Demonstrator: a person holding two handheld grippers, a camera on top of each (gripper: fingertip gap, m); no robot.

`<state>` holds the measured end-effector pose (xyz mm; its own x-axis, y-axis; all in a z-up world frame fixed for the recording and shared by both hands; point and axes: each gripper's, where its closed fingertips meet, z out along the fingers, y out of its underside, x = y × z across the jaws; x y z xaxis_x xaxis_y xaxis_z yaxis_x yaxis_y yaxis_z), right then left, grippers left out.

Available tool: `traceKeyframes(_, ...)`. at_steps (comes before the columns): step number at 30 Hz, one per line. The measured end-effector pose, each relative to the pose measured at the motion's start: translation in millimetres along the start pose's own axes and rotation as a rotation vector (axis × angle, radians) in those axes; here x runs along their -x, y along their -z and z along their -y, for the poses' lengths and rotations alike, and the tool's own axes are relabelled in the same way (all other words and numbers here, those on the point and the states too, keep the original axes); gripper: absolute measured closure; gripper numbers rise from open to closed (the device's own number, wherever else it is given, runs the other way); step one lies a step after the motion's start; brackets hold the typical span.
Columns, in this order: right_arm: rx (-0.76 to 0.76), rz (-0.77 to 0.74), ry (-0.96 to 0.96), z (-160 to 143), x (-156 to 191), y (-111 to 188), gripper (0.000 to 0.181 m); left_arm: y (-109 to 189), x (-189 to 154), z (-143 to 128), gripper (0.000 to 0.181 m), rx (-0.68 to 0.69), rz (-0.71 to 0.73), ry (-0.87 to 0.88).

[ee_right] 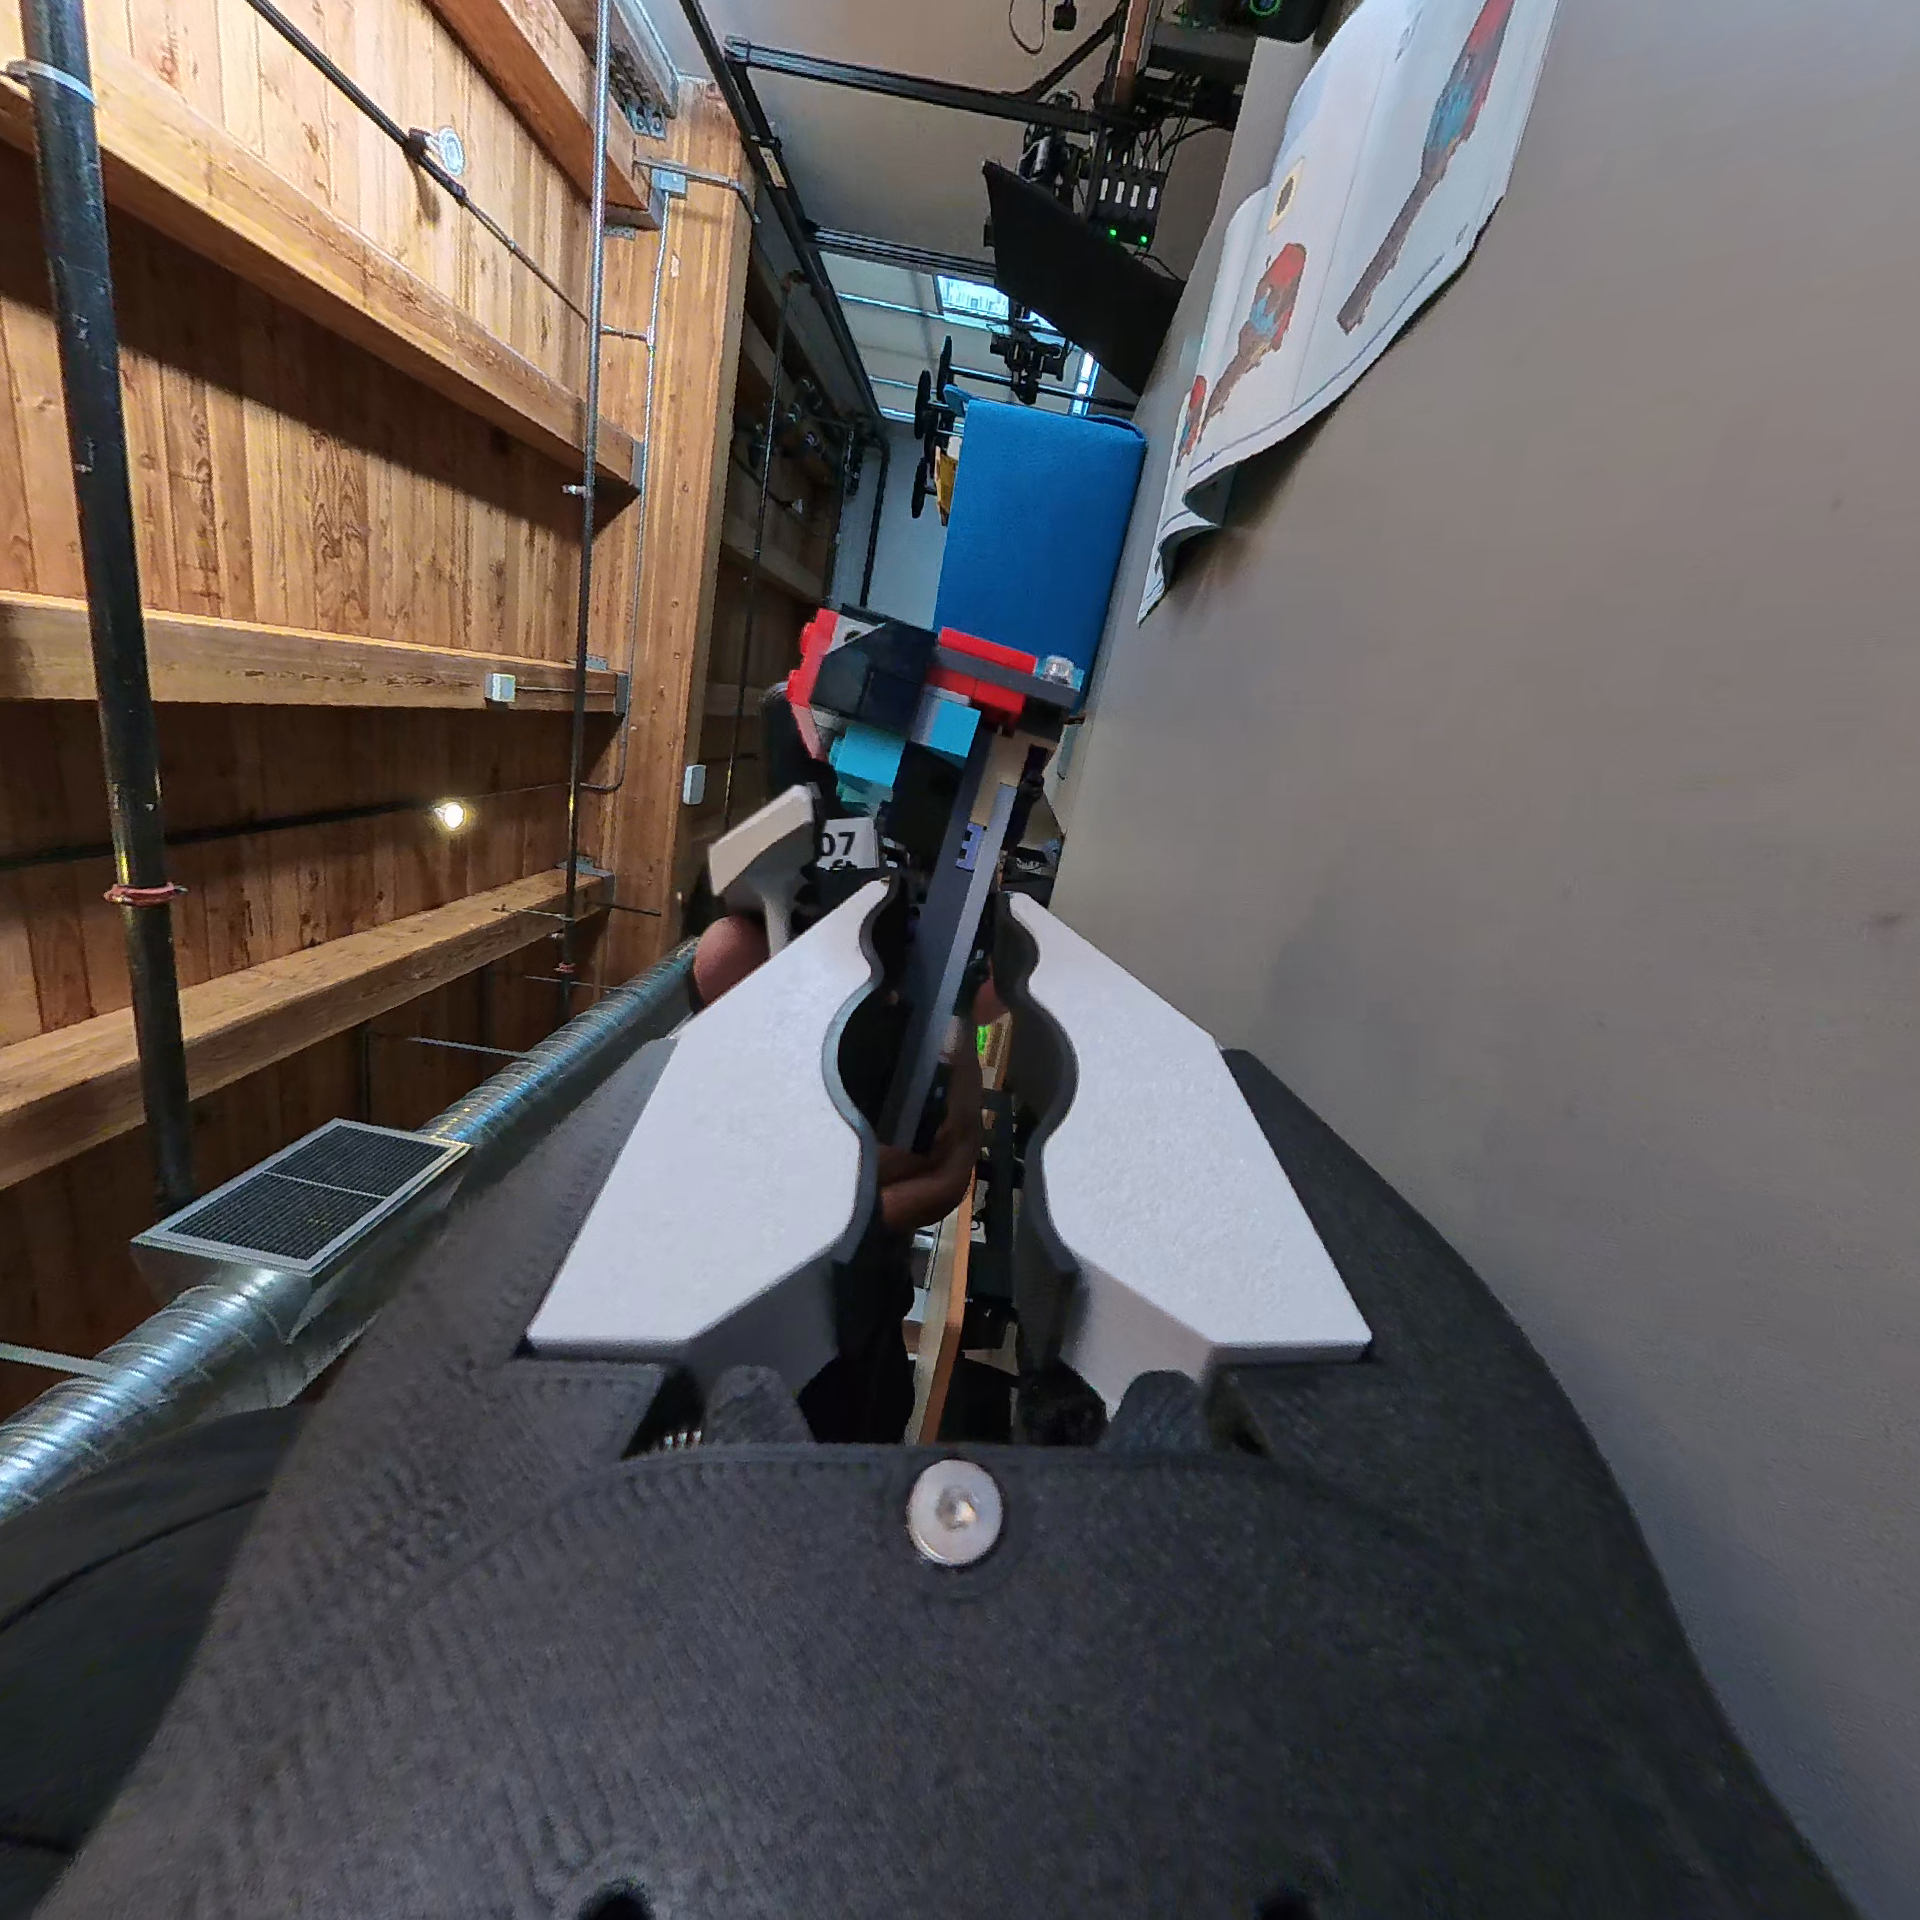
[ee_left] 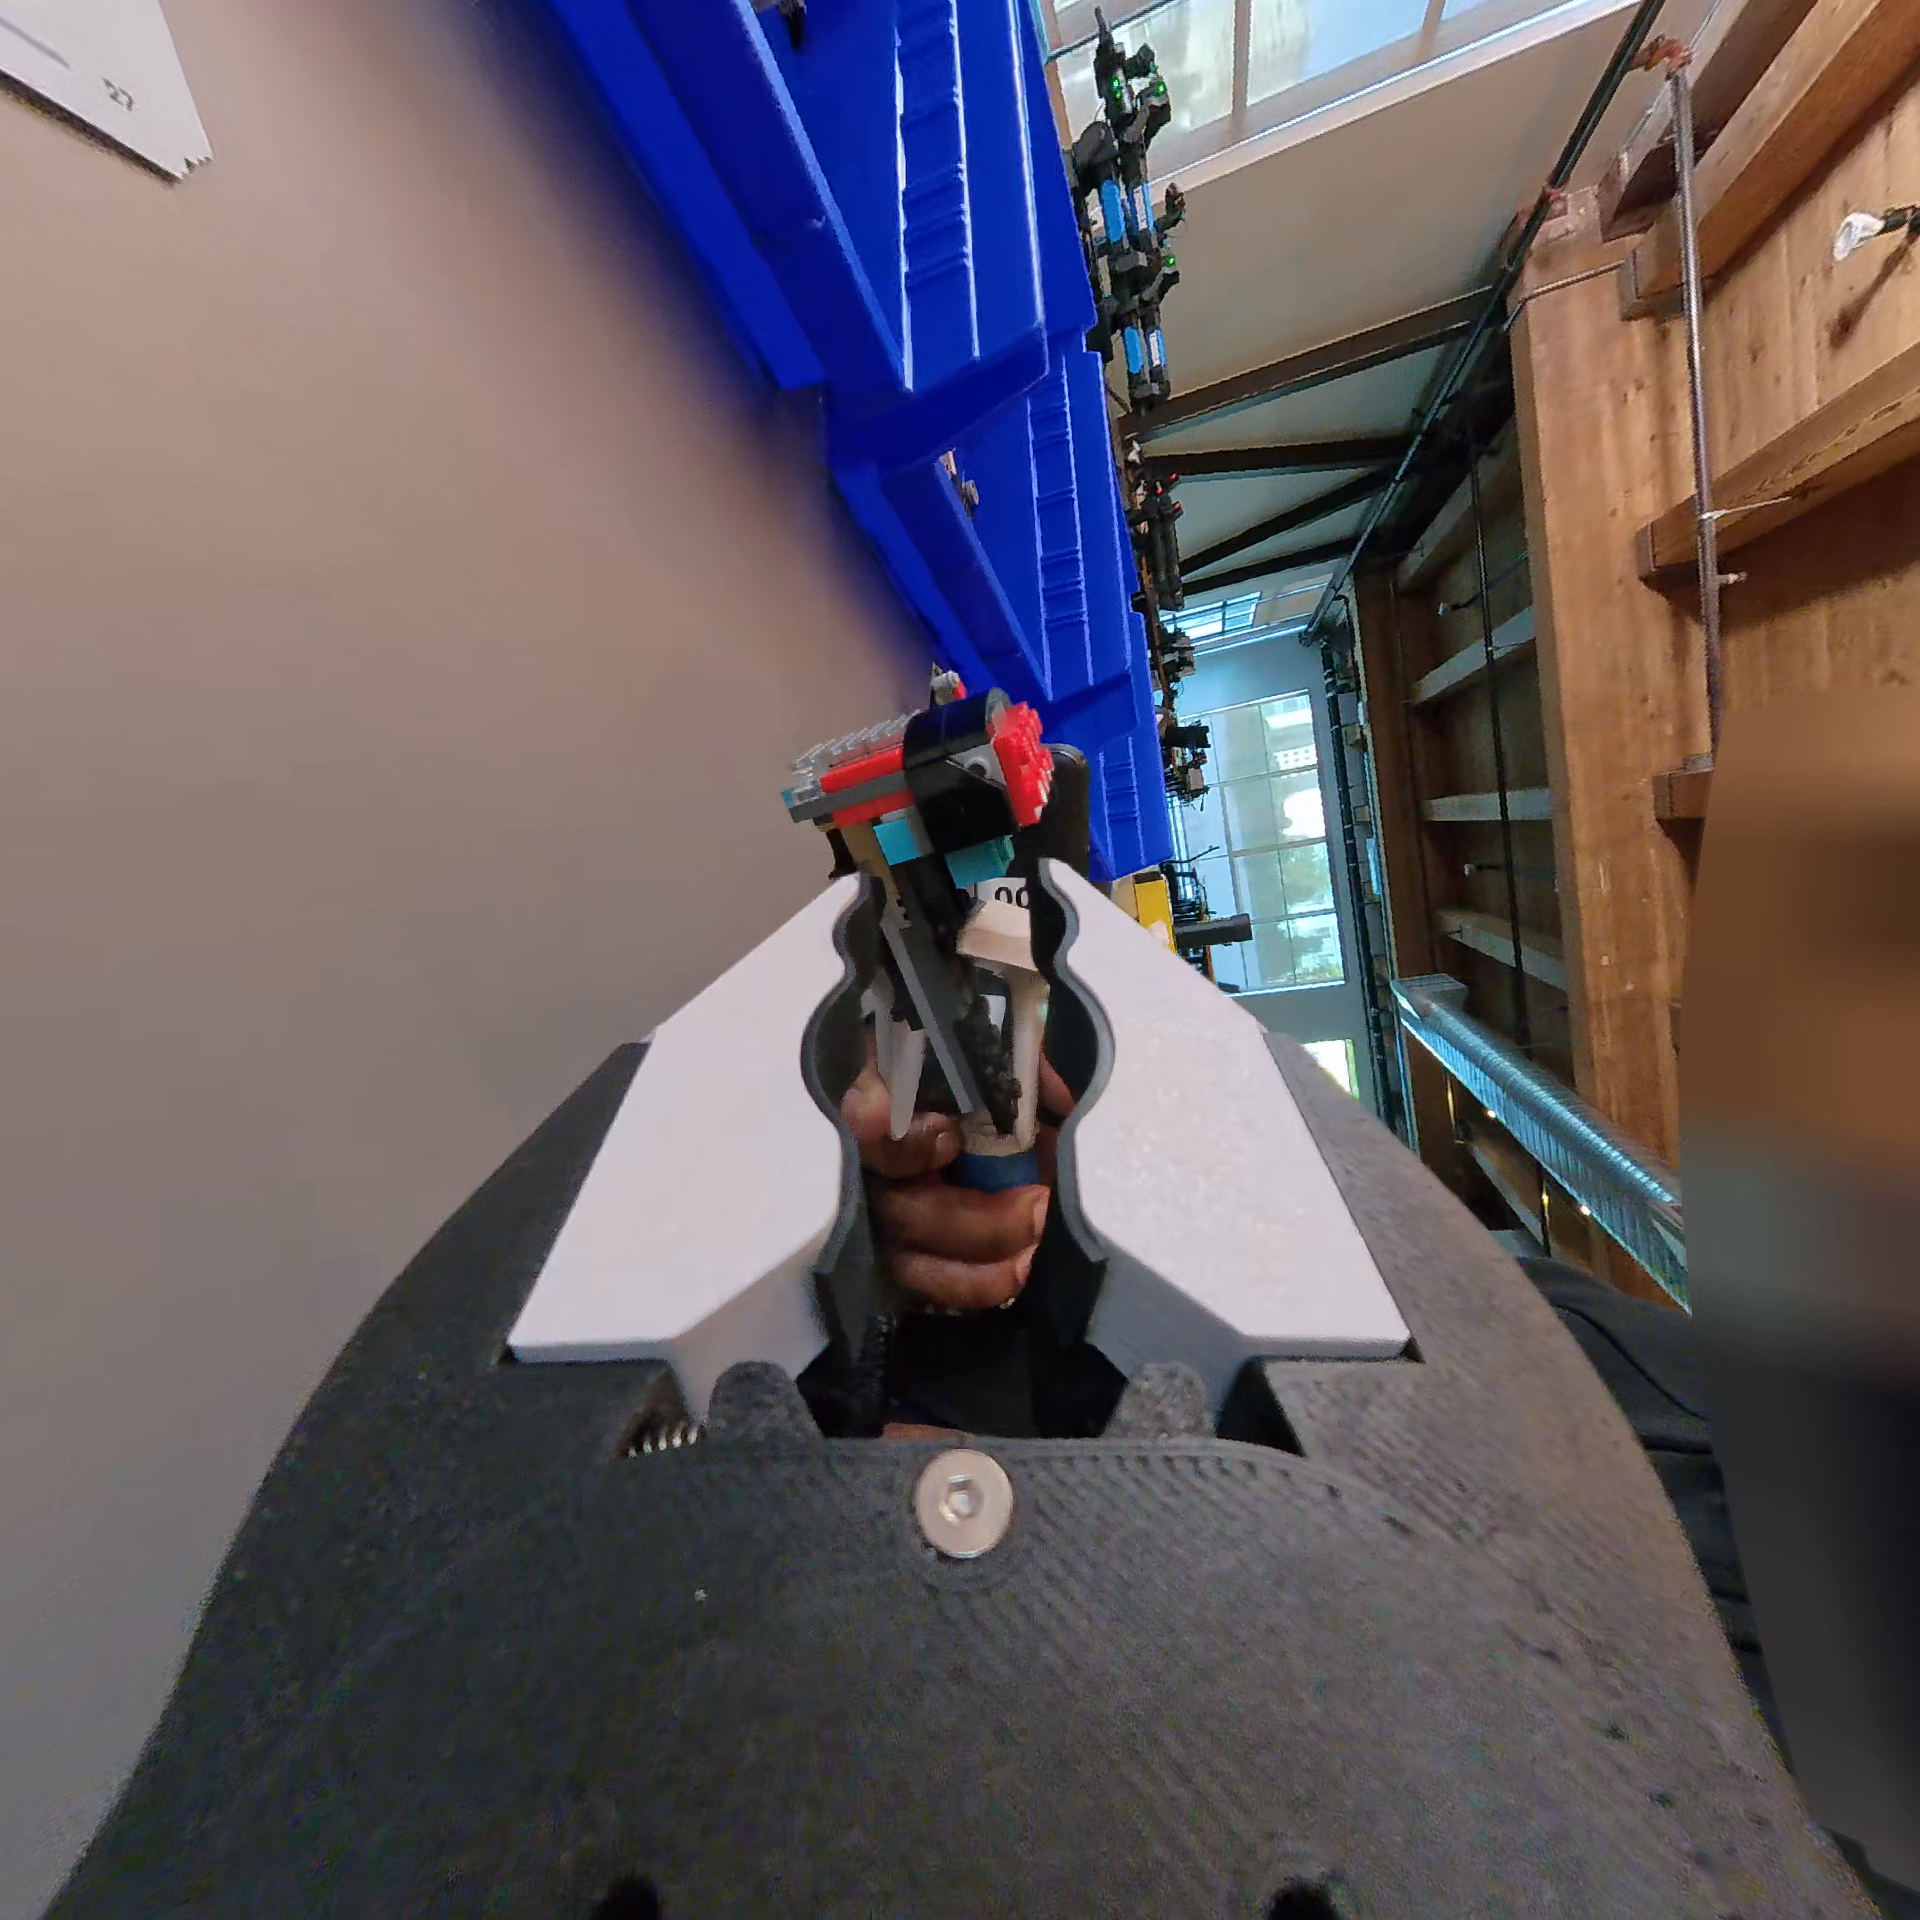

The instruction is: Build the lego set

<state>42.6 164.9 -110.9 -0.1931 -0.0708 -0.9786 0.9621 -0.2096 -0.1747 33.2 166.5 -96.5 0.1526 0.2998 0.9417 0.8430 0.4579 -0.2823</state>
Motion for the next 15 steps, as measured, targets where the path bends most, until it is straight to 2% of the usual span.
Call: traceKeyframes(15,0.005,-0.024,0.046,-0.7,0.3,0.1,0.169,-3.6,-2.0,-0.8,0.161,0.005,-0.042,0.033)
